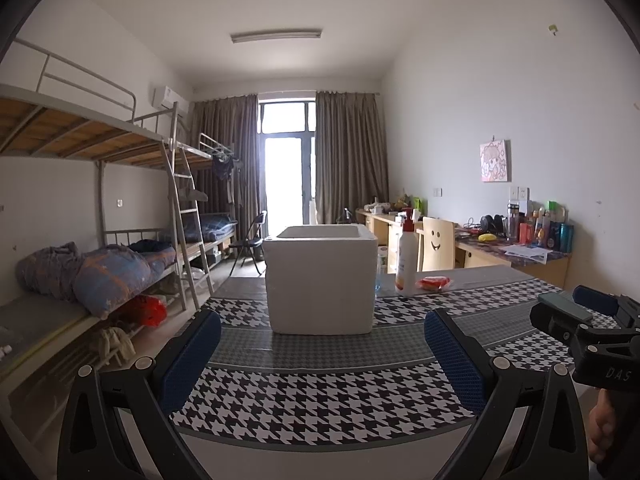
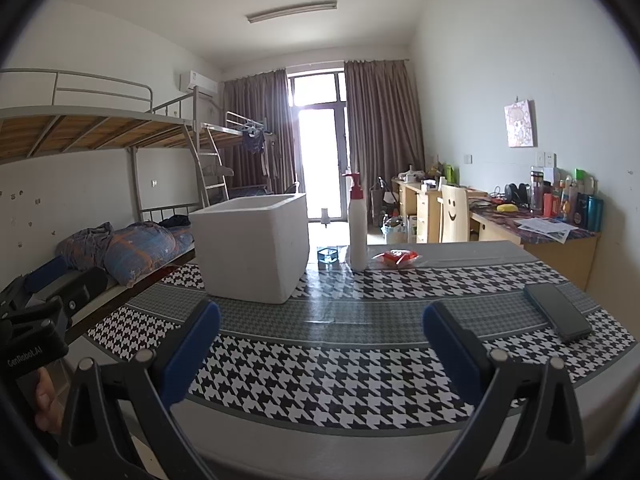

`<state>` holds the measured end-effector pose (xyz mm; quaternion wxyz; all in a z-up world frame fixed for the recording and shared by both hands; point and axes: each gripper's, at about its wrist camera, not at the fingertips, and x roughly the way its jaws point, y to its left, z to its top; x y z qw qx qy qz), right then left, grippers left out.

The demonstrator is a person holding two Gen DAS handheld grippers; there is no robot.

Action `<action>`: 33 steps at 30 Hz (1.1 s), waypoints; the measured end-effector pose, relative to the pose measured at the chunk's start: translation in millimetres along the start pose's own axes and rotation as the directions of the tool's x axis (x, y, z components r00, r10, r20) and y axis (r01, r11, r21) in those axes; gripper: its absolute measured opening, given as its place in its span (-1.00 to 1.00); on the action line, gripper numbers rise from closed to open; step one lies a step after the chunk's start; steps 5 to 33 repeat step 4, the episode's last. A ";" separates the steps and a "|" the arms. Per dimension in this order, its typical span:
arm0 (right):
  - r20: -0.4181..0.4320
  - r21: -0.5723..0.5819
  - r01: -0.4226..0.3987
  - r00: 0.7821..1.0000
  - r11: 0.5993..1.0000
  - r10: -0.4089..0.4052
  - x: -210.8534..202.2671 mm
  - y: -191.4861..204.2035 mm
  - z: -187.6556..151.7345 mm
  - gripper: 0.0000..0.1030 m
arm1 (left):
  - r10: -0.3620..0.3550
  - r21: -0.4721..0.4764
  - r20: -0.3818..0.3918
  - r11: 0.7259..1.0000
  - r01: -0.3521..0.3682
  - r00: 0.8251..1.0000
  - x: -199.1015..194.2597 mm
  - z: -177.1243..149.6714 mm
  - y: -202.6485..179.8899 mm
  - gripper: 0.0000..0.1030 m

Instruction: Organize soft objects

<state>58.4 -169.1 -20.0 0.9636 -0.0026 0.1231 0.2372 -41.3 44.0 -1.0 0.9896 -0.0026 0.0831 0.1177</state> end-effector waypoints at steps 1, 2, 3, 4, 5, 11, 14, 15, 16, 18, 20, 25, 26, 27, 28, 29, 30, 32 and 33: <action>-0.001 0.000 -0.001 1.000 1.000 0.001 0.1 -0.1 -0.1 0.99 | 0.000 -0.002 -0.001 1.000 0.000 1.000 0.1 0.2 0.6 0.98; -0.003 0.000 -0.002 1.000 1.000 0.002 0.0 -0.1 -0.3 0.99 | -0.001 -0.003 -0.002 1.000 0.001 1.000 0.1 0.5 1.0 0.98; -0.004 0.000 -0.002 1.000 1.000 0.002 0.1 -0.1 -0.6 0.99 | -0.002 -0.002 0.000 1.000 0.002 1.000 0.0 1.0 0.8 0.98; -0.004 0.001 -0.002 1.000 1.000 0.002 -0.1 0.1 -0.8 0.99 | 0.001 -0.002 0.002 1.000 -0.001 1.000 0.0 1.4 0.7 0.98; -0.004 0.001 -0.002 1.000 1.000 0.002 -0.1 0.1 -0.8 0.99 | 0.001 -0.002 0.002 1.000 -0.001 1.000 0.0 1.4 0.7 0.98; -0.004 0.001 -0.002 1.000 1.000 0.002 -0.1 0.1 -0.8 0.99 | 0.001 -0.002 0.002 1.000 -0.001 1.000 0.0 1.4 0.7 0.98; -0.004 0.001 -0.002 1.000 1.000 0.002 -0.1 0.1 -0.8 0.99 | 0.001 -0.002 0.002 1.000 -0.001 1.000 0.0 1.4 0.7 0.98; -0.004 0.001 -0.002 1.000 1.000 0.002 -0.1 0.1 -0.8 0.99 | 0.001 -0.002 0.002 1.000 -0.001 1.000 0.0 1.4 0.7 0.98; -0.004 0.001 -0.002 1.000 1.000 0.002 -0.1 0.1 -0.8 0.99 | 0.001 -0.002 0.002 1.000 -0.001 1.000 0.0 1.4 0.7 0.98; -0.004 0.001 -0.002 1.000 1.000 0.002 -0.1 0.1 -0.8 0.99 | 0.001 -0.002 0.002 1.000 -0.001 1.000 0.0 1.4 0.7 0.98; -0.004 0.001 -0.002 1.000 1.000 0.002 -0.1 0.1 -0.8 0.99 | 0.001 -0.002 0.002 1.000 -0.001 1.000 0.0 1.4 0.7 0.98; -0.004 0.001 -0.002 1.000 1.000 0.002 -0.1 0.1 -0.8 0.99 | 0.001 -0.002 0.002 1.000 -0.001 1.000 0.0 1.4 0.7 0.98; -0.004 0.001 -0.002 1.000 1.000 0.002 -0.1 0.1 -0.8 0.99 | 0.001 -0.002 0.002 1.000 -0.001 1.000 0.0 1.4 0.7 0.98; -0.004 0.001 -0.002 1.000 1.000 0.002 -0.1 0.1 -0.8 0.99 | 0.001 -0.002 0.002 1.000 -0.001 1.000 0.0 1.4 0.7 0.98; -0.004 0.001 -0.002 1.000 1.000 0.002 -0.1 0.1 -0.8 0.99 | 0.001 -0.002 0.002 1.000 -0.001 1.000 0.0 1.4 0.7 0.98; -0.004 0.001 -0.002 1.000 1.000 0.002 -0.1 0.1 -0.8 0.99 | 0.001 -0.002 0.002 1.000 -0.001 1.000 0.0 1.4 0.7 0.98; -0.004 0.001 -0.002 1.000 1.000 0.002 -0.1 0.1 -0.8 0.99 | 0.001 -0.002 0.002 1.000 -0.001 1.000 0.0 1.4 0.7 0.98; -0.004 0.001 -0.002 1.000 1.000 0.002 -0.1 0.1 -0.8 0.99 | 0.001 -0.002 0.002 1.000 -0.001 1.000 0.0 1.4 0.7 0.98; -0.004 0.001 -0.002 1.000 1.000 0.002 -0.1 0.1 -0.8 0.99 | 0.001 -0.002 0.002 1.000 -0.001 1.000 0.0 1.4 0.7 0.98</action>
